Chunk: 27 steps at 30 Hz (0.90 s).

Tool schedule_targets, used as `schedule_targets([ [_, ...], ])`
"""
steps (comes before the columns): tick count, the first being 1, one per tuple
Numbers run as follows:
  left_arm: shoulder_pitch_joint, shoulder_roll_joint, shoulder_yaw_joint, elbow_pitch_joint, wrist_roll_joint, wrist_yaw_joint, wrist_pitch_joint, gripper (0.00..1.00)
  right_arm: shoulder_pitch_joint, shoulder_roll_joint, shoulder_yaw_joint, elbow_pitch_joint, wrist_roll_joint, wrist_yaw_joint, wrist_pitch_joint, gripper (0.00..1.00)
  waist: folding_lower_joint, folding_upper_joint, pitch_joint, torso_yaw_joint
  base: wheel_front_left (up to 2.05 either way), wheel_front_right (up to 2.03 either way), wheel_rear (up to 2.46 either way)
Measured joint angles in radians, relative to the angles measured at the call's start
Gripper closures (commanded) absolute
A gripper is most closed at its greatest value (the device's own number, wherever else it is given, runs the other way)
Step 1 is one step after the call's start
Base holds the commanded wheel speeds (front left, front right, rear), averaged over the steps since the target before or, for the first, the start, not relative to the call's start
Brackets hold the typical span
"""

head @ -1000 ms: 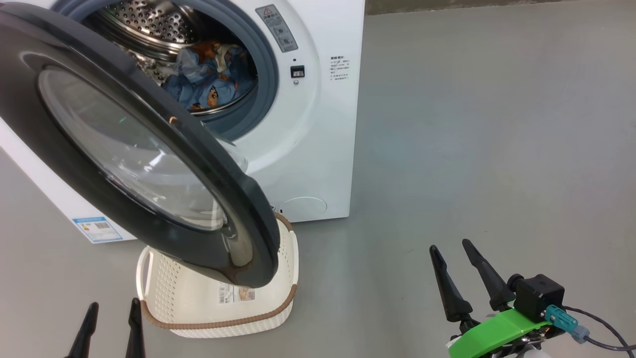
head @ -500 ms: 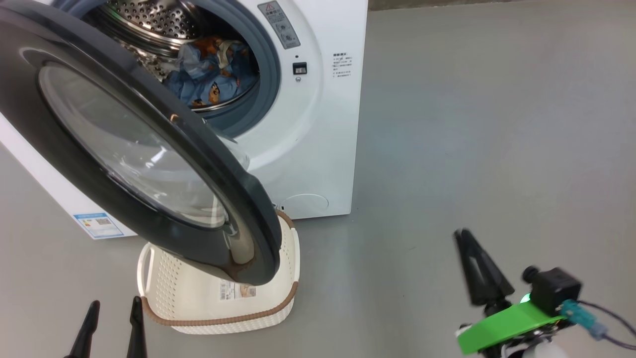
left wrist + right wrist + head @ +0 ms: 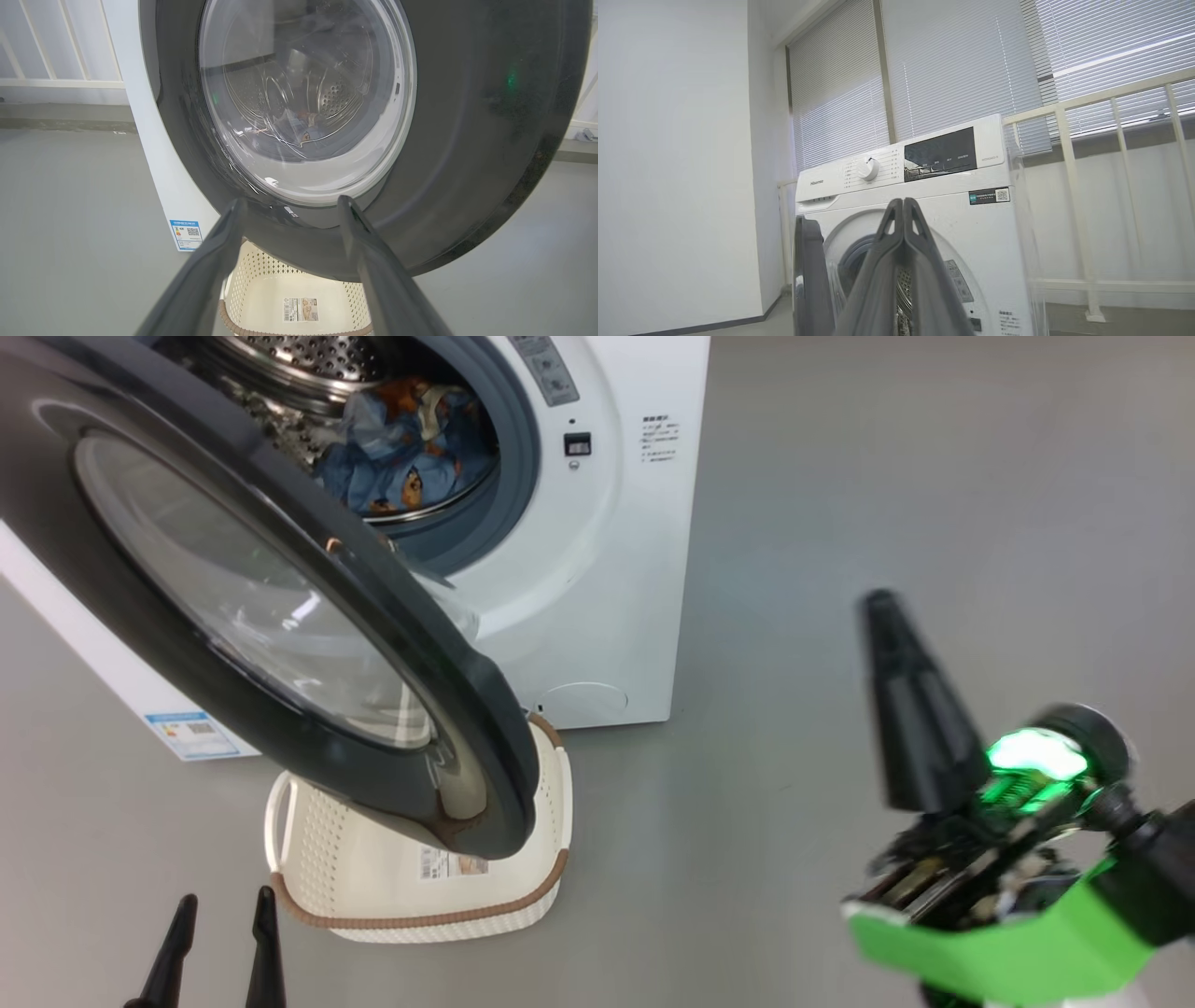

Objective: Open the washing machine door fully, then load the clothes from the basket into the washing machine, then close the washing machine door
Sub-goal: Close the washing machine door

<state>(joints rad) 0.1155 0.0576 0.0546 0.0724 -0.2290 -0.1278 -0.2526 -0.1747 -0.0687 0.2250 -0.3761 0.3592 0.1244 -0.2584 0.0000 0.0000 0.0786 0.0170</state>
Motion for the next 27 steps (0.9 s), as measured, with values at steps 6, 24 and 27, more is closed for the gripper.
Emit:
schedule_targets([
  [6, -0.022, -0.005, -0.014, 0.003, -0.007, 0.000, 0.000, 0.00, -0.065, -0.109, 0.219, -0.064, 0.021, 0.000, 0.000, 1.00, 0.0000, 0.0000, 0.011, 0.028, 0.00, 0.00, 0.00],
  [24, -0.071, -0.012, -0.083, -0.001, -0.022, 0.000, 0.000, 0.00, -0.244, -0.295, 0.687, 0.168, 0.205, 0.000, 0.000, 1.00, 0.0000, 0.0000, 0.049, 0.183, 0.00, 0.00, 0.00],
  [27, -0.091, -0.014, -0.095, -0.004, -0.026, 0.000, 0.000, 0.00, -0.277, -0.296, 0.743, 0.217, 0.220, 0.000, 0.001, 1.00, 0.0000, 0.0000, 0.068, 0.208, 0.00, 0.00, 0.00],
])
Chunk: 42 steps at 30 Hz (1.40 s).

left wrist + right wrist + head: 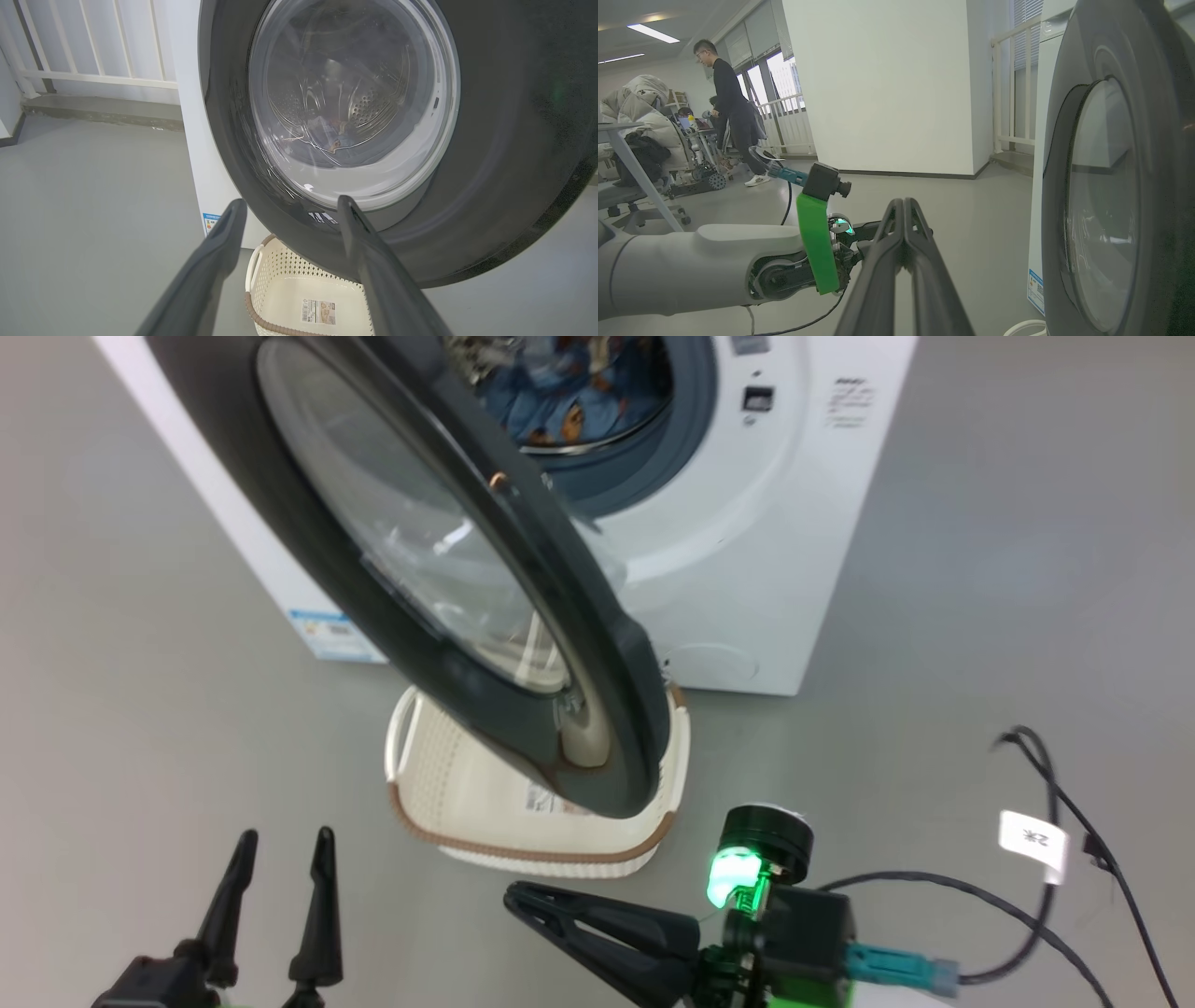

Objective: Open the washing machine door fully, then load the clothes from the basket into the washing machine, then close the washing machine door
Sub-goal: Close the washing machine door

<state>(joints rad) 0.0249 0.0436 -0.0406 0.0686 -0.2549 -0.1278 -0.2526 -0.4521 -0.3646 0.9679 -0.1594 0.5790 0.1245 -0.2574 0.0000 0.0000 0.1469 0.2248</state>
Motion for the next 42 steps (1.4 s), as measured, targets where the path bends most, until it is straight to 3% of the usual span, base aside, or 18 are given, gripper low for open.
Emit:
schedule_targets([
  [6, -0.036, -0.005, -0.032, 0.000, -0.028, 0.000, 0.000, 0.00, -0.048, 0.006, 0.045, 0.100, 0.043, 0.000, 0.000, 1.00, 0.0000, 0.0000, 0.050, 0.042, 0.00, 0.00, 0.00],
  [13, -0.059, -0.006, -0.059, 0.000, -0.044, 0.000, 0.000, 0.00, -0.061, 0.020, 0.015, 0.212, 0.048, 0.000, 0.000, 1.00, 0.0000, 0.0000, 0.105, 0.082, 0.00, 0.00, 0.00],
  [42, -0.144, -0.009, -0.124, 0.005, -0.048, 0.000, 0.000, 0.00, -0.071, 0.158, -0.448, 0.361, -0.152, 0.005, 0.000, 1.00, 0.0000, 0.0000, 0.214, 0.071, 0.00, 0.00, 0.00],
])
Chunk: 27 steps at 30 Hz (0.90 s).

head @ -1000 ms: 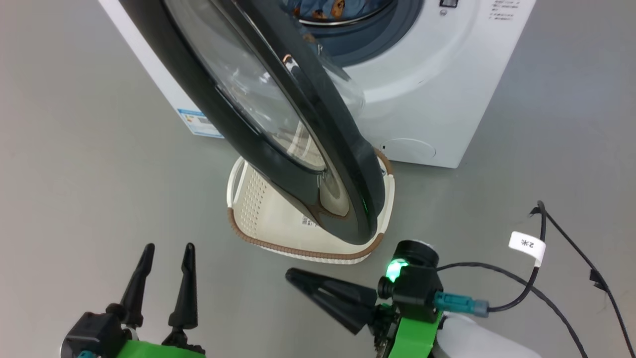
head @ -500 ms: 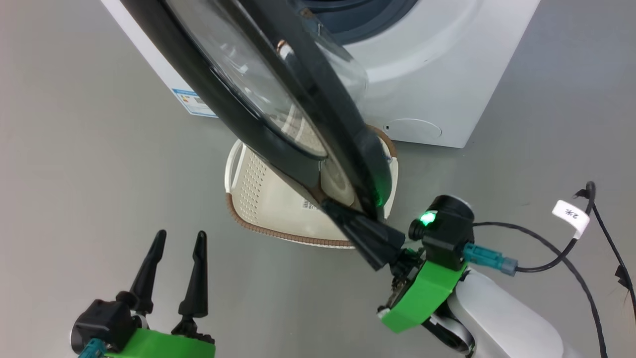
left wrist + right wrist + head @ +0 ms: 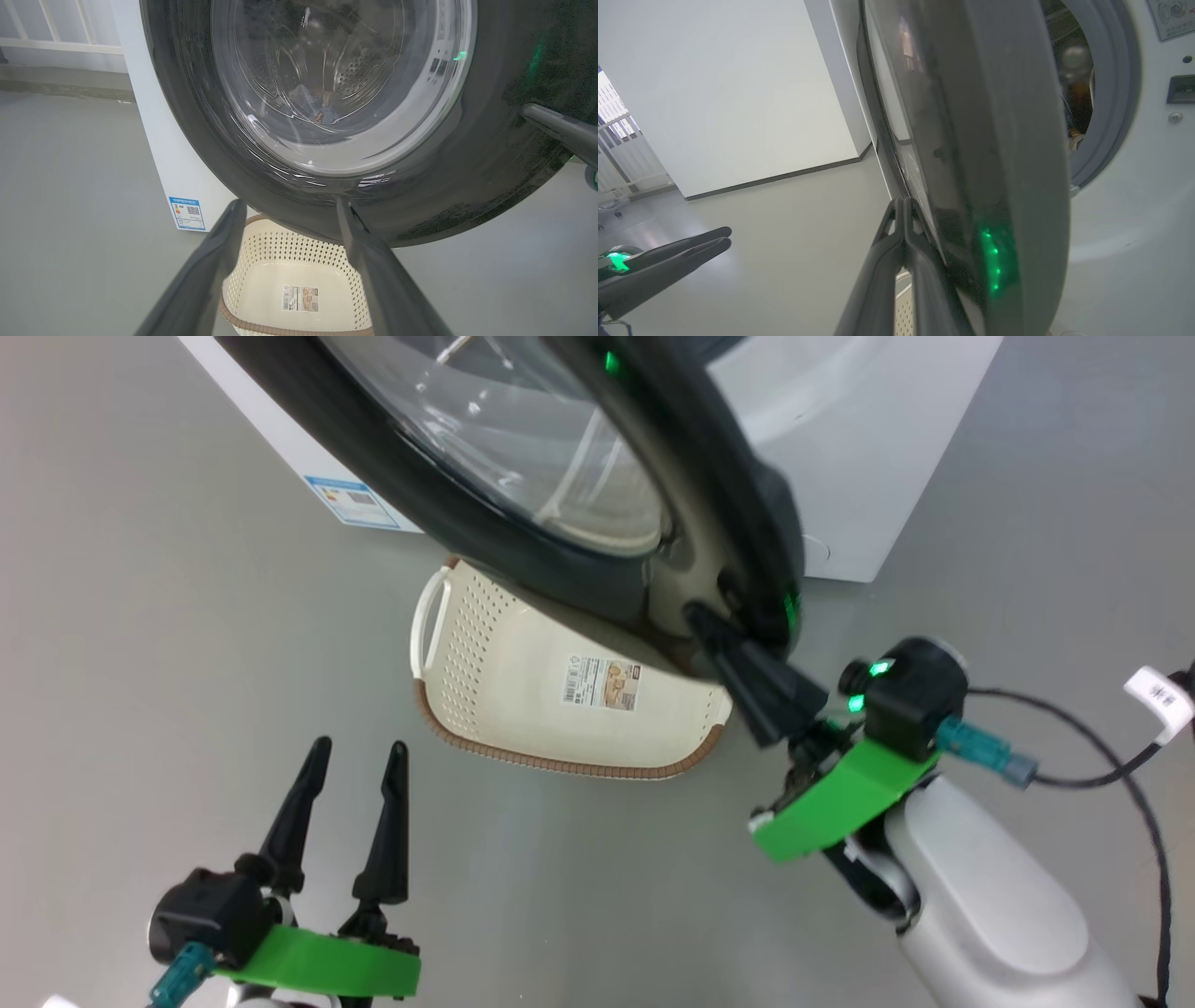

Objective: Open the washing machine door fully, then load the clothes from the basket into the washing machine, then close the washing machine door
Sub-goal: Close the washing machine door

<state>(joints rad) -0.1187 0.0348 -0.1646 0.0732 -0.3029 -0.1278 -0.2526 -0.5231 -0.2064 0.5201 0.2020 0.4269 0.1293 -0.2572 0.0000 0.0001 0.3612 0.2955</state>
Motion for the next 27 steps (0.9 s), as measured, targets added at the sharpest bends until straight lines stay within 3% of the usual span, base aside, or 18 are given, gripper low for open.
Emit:
schedule_targets([
  [21, -0.131, -0.002, -0.080, -0.005, -0.009, 0.000, 0.000, 0.00, -0.320, 0.089, -0.287, 0.189, -0.045, 0.000, 0.000, 1.00, 0.0000, 0.0000, 0.147, -0.022, 0.00, 0.00, 0.00],
  [27, -0.170, -0.002, -0.093, -0.006, -0.014, 0.000, 0.000, 0.00, -0.423, 0.106, -0.327, 0.230, -0.047, 0.000, 0.000, 1.00, 0.0000, 0.0000, 0.198, -0.025, 0.00, 0.00, 0.00],
])
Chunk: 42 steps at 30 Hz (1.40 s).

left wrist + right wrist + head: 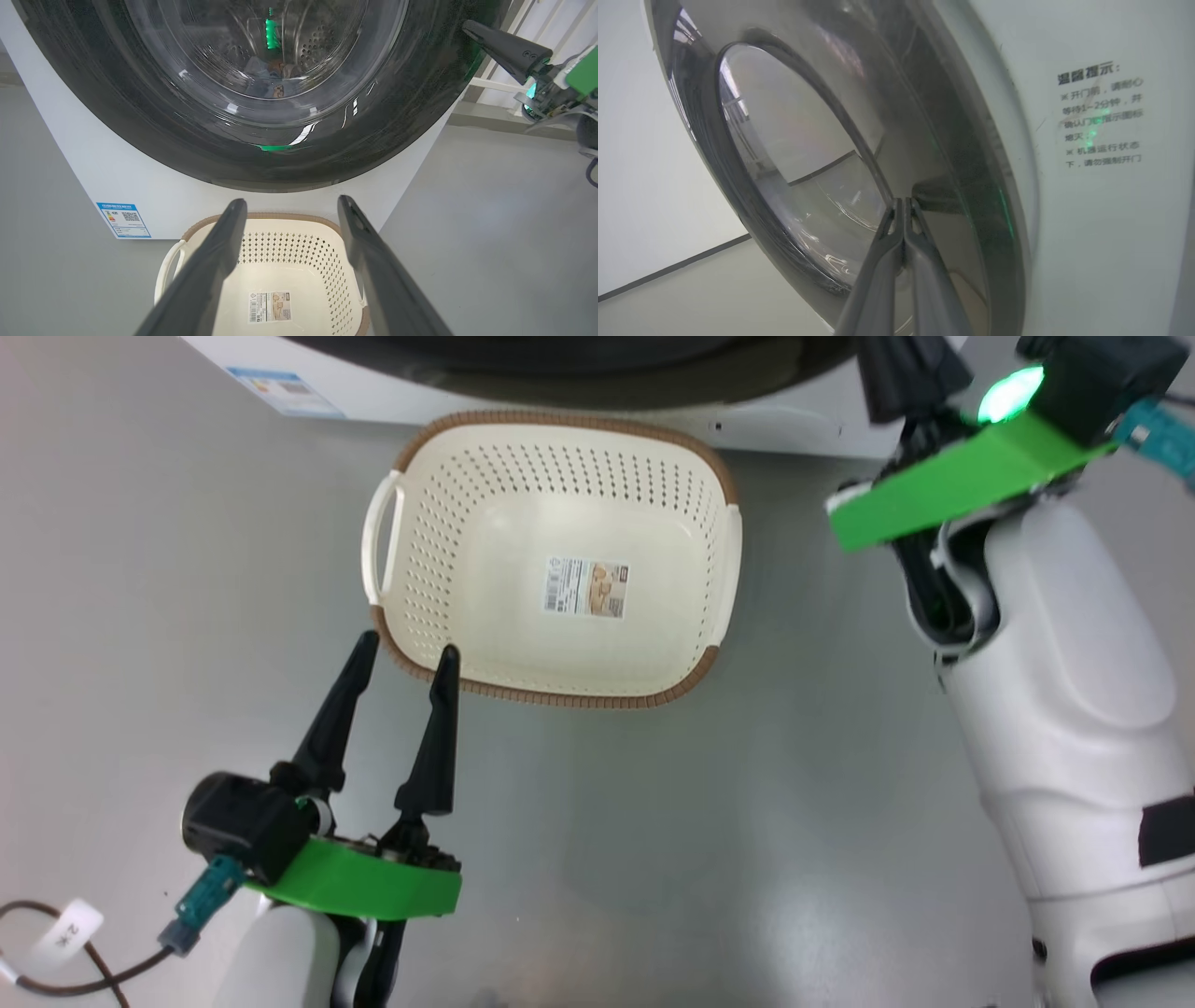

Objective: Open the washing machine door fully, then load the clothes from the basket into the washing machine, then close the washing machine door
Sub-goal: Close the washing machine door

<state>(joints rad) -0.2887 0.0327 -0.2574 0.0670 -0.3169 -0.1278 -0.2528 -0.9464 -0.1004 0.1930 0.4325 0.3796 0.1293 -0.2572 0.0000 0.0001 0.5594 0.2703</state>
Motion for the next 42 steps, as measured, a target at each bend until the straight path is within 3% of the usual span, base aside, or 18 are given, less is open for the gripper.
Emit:
schedule_targets([
  [18, -0.068, -0.001, -0.026, -0.001, -0.005, 0.000, -0.001, 0.00, -0.120, 0.031, -0.041, 0.035, -0.008, 0.010, 0.000, 1.00, 0.0000, 0.0000, 0.071, -0.013, 0.00, 0.00, 0.00],
  [24, -0.066, 0.000, -0.005, 0.000, -0.005, 0.000, -0.001, 0.00, -0.112, 0.014, 0.015, 0.017, 0.001, 0.005, 0.000, 1.00, 0.0000, 0.0000, 0.044, -0.020, 0.00, 0.00, 0.00],
  [33, -0.022, 0.008, 0.044, 0.000, -0.004, 0.000, -0.001, 0.00, 0.044, 0.014, 0.082, -0.042, 0.041, 0.004, -0.001, 1.00, 0.0000, 0.0000, -0.034, -0.044, 0.00, 0.00, 0.00],
  [42, 0.043, 0.030, 0.092, -0.002, 0.009, 0.000, -0.001, 0.00, 0.188, 0.017, 0.085, -0.084, 0.063, 0.004, -0.001, 1.00, 0.0000, 0.0000, -0.127, -0.087, 0.00, 0.00, 0.00],
])
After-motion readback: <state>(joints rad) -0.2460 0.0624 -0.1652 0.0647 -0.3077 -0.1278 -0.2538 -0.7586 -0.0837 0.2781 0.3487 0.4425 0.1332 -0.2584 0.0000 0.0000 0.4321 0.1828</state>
